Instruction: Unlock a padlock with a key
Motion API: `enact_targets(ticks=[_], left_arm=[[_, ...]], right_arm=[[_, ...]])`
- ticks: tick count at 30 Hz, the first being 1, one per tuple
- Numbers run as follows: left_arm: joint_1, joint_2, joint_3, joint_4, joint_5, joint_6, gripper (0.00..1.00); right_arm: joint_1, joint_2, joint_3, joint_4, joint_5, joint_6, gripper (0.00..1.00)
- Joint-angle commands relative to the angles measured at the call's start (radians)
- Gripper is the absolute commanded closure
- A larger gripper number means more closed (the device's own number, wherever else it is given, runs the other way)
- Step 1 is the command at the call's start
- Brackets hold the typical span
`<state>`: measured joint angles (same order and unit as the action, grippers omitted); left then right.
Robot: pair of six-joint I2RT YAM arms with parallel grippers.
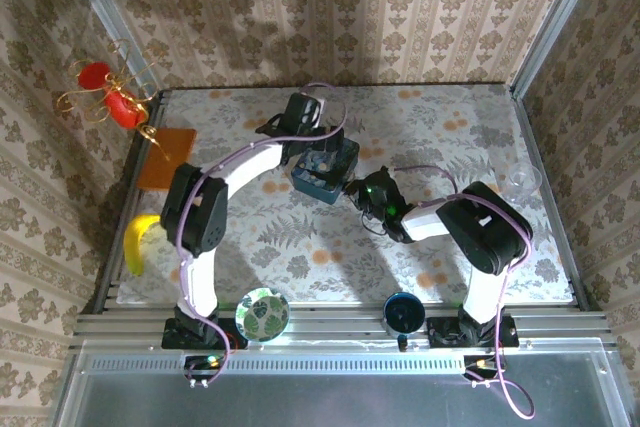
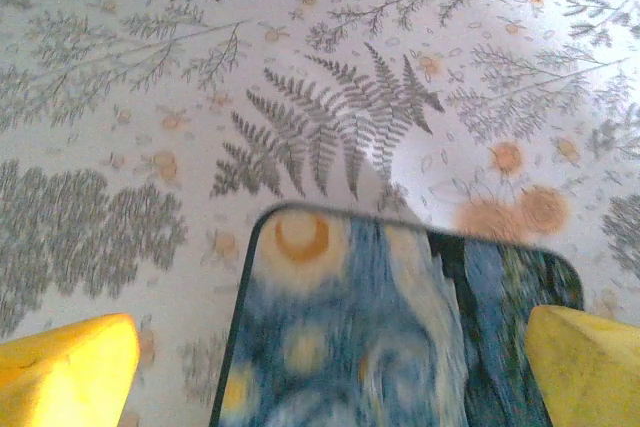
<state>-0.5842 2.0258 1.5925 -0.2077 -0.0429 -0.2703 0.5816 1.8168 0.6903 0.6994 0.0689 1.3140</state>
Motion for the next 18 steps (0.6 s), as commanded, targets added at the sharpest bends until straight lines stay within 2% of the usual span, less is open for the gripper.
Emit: enact_targets(ticks=[1, 4, 8, 13, 18], left_arm=[[-0.009, 0.114, 0.119, -0.104, -0.036, 0.067, 0.0], [-0.018, 0.157, 0.175, -0.132, -0.033, 0.084, 0.0], [-0.02, 0.15, 0.162, -0.128, -0.034, 0.091, 0.0], [-0.011, 0.149, 0.147, -0.118, 0.042, 0.075, 0.0], [-0.011, 0.152, 0.142, -0.094, 0.133, 0.062, 0.0]], right_arm=[[0.002, -0.042, -0.03, 0.055, 0.036, 0.023, 1.0], [-0.017, -0.07, -0.061, 0.048, 0.043, 0.018, 1.0], [-0.073, -0.142, -0.103, 0.012, 0.029, -0.01, 1.0], [-0.135, -0.284, -0.055, -0.309, -0.023, -0.156, 1.0], [-0.22, -0.378, 0.025, -0.661, -0.138, -0.316, 1.0]])
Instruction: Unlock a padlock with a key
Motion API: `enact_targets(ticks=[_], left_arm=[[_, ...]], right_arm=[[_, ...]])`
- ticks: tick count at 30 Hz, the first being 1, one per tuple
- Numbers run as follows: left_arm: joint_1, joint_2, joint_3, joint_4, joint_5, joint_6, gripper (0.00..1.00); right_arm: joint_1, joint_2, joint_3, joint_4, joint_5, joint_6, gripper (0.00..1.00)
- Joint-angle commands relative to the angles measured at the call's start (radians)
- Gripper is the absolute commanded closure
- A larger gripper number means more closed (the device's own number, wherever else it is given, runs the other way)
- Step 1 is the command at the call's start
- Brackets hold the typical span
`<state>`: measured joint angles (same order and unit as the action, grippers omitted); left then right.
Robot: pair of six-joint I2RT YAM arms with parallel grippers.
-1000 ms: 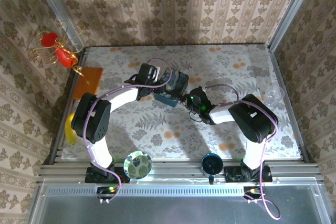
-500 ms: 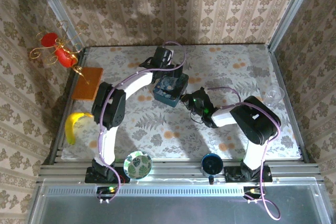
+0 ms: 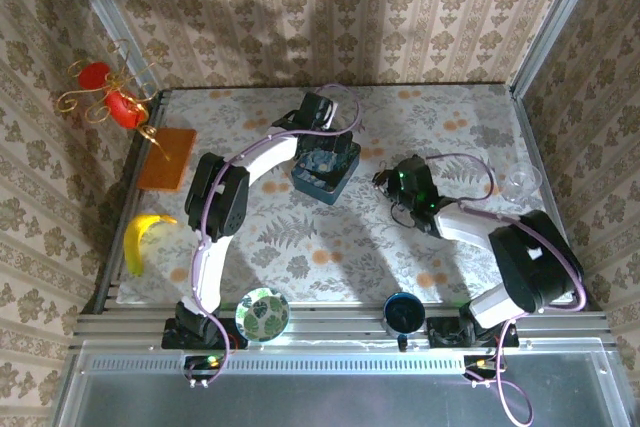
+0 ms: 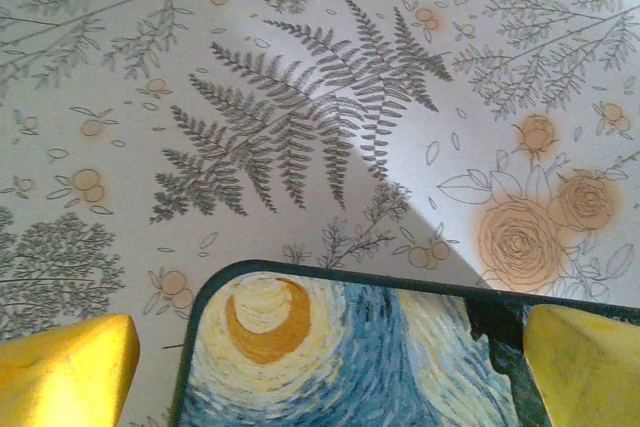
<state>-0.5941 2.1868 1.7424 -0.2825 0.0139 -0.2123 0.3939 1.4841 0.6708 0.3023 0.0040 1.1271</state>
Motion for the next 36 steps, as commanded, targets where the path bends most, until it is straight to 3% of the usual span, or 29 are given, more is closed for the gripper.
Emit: enact_targets(ticks=[1, 7, 11, 14, 23, 28, 36], left_arm=[[-0.001, -0.01, -0.01, -0.01, 0.1, 0.0, 0.01], [-0.01, 0.011, 0.018, 0.048, 0.325, -0.017, 0.02], [-0.024, 0.011, 0.037, 0.075, 0.457, -0.027, 0.01], [-0.03, -0.047, 0.011, 0.077, 0.393, -0.039, 0.0], [0.016, -0.406, -0.263, 0.009, -0.014, -0.198, 0.0], [0.051, -0.574, -0.498, 0.038, -0.017, -0.31, 0.0], [0.044, -0.669, -0.719, 0.147, 0.086, -0.478, 0.0]], right_arm=[[-0.049, -0.057, 0.05, -0.303, -0.106, -0.158, 1.0], [-0.152, -0.078, 0.071, -0.441, -0.321, -0.302, 1.0], [-0.199, -0.06, 0.117, -0.515, -0.395, -0.398, 1.0], [-0.234, -0.032, 0.177, -0.554, -0.409, -0.457, 1.0], [-0.26, 0.137, 0.34, -0.668, -0.567, -0.587, 1.0], [-0.277, 0.184, 0.345, -0.753, -0.588, -0.65, 1.0], [-0.349, 0.236, 0.299, -0.74, -0.606, -0.662, 0.93]])
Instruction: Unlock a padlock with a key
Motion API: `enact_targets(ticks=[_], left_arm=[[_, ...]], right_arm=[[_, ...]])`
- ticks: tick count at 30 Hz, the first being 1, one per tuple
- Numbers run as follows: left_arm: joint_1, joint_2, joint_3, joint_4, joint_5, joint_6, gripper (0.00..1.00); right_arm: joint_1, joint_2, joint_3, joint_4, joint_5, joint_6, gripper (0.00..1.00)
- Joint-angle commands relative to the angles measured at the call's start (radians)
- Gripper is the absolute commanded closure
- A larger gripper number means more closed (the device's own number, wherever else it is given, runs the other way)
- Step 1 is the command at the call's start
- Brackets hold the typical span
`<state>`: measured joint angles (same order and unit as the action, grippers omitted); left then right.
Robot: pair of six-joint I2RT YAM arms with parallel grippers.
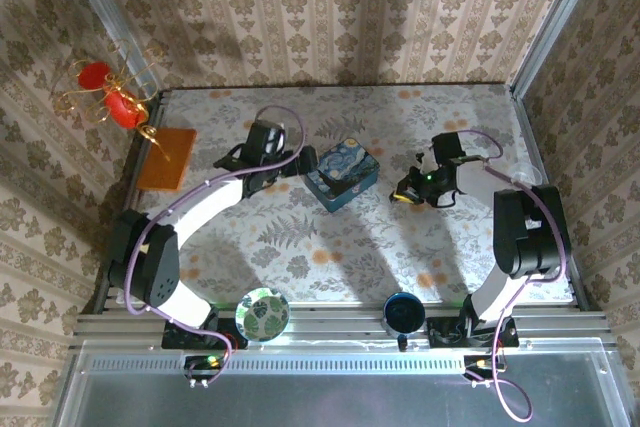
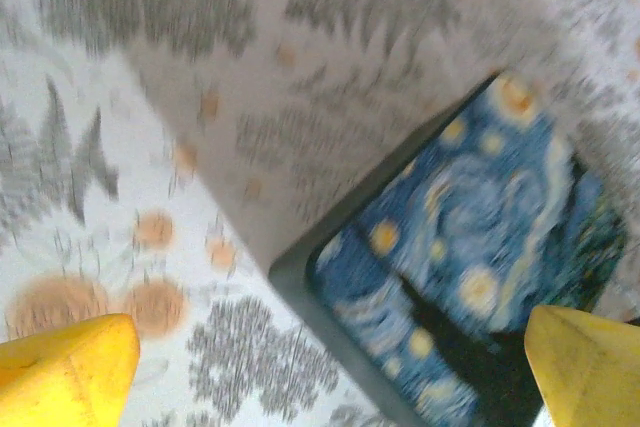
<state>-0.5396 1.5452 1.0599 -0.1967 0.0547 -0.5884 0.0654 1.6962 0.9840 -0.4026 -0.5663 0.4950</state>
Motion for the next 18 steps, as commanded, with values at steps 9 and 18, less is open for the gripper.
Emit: enact_targets(ticks=[9, 18], left_arm=[[-0.039, 0.101, -0.041, 0.235, 0.191, -0.199, 0.0], [-0.057, 0.223, 0.067, 0.216, 0.218, -0.219, 0.09]], right_arm=[[-0.03, 0.021, -0.002, -0.118, 0.119, -0.057, 0.93], [-0.03, -0.088, -0.054, -0.165, 0.164, -0.053, 0.93]])
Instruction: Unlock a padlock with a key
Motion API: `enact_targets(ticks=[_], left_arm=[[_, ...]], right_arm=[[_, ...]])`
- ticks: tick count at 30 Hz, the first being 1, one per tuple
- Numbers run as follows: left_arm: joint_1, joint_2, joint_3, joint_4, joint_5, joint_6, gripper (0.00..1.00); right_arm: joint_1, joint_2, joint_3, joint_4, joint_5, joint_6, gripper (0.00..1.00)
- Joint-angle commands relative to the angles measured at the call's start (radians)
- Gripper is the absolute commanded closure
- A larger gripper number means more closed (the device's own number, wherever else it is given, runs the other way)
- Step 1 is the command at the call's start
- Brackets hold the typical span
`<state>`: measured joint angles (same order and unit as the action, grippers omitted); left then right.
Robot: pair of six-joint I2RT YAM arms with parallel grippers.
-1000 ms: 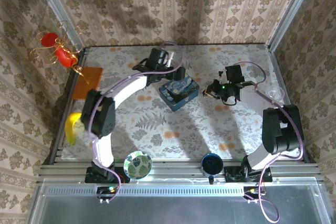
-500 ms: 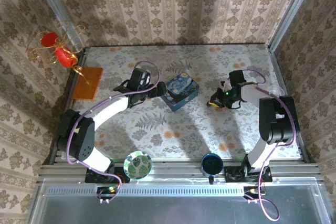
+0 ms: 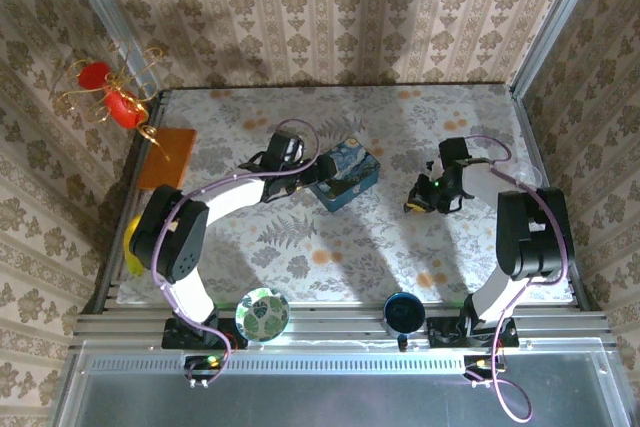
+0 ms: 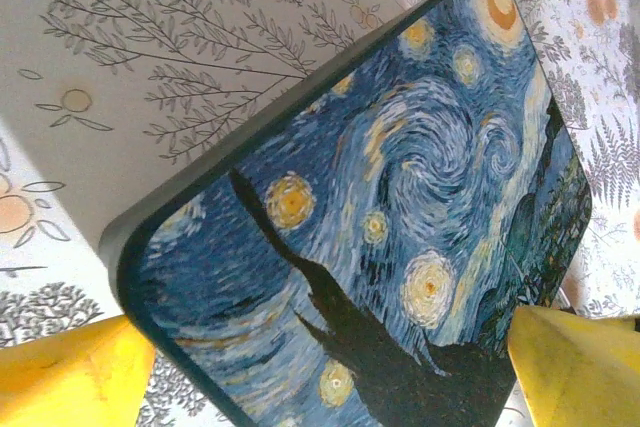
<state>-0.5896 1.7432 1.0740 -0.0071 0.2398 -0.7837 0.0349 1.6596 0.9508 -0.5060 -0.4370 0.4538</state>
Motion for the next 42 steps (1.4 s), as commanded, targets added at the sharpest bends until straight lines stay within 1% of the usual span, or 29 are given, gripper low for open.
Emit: enact_targets(ticks=[1, 6, 10, 16, 17, 18, 21, 26, 30, 33, 37, 40, 42], left_arm=[[-0.006, 0.04, 0.063, 0.035, 0.036, -0.026, 0.1], [0.008, 0.139, 0.156, 0.084, 0.067, -0.041, 0.1], [0.025, 0.206, 0.238, 0.111, 0.092, -0.048, 0.1], [0.039, 0.264, 0.314, 0.119, 0.105, -0.051, 0.1], [0.042, 0.264, 0.318, 0.119, 0.104, -0.051, 0.1], [0.046, 0.265, 0.317, 0.119, 0.101, -0.051, 0.09], [0.07, 0.243, 0.301, 0.116, 0.091, -0.041, 0.07], [0.12, 0.141, 0.221, 0.096, 0.05, -0.005, 0.01], [0.173, 0.02, 0.13, 0.061, 0.015, 0.038, 0.0], [0.2, -0.098, 0.044, 0.007, -0.037, 0.098, 0.0], [0.234, -0.279, -0.066, -0.132, -0.185, 0.231, 0.0], [0.26, -0.42, -0.162, -0.183, -0.324, 0.336, 0.0], [0.283, -0.504, -0.229, -0.202, -0.411, 0.381, 0.0]], right_arm=[[0.001, -0.061, -0.027, -0.061, 0.035, -0.011, 0.93], [0.003, -0.075, -0.057, -0.043, 0.013, -0.003, 0.92], [0.002, -0.064, -0.066, -0.035, 0.022, 0.004, 0.91], [0.002, -0.027, -0.067, 0.011, 0.045, 0.023, 0.9], [0.002, -0.02, -0.069, 0.016, 0.052, 0.027, 0.89], [0.002, -0.016, -0.073, 0.022, 0.064, 0.033, 0.85], [0.0, -0.01, -0.085, 0.026, 0.105, 0.048, 0.77], [-0.004, -0.045, -0.102, 0.021, 0.149, 0.057, 0.65], [-0.006, -0.101, -0.116, 0.011, 0.158, 0.065, 0.61], [-0.007, -0.17, -0.123, -0.012, 0.176, 0.068, 0.58], [-0.017, -0.295, -0.134, -0.026, 0.211, 0.066, 0.51], [-0.034, -0.383, -0.153, -0.024, 0.247, 0.054, 0.46], [-0.046, -0.438, -0.178, 0.009, 0.286, 0.051, 0.43]])
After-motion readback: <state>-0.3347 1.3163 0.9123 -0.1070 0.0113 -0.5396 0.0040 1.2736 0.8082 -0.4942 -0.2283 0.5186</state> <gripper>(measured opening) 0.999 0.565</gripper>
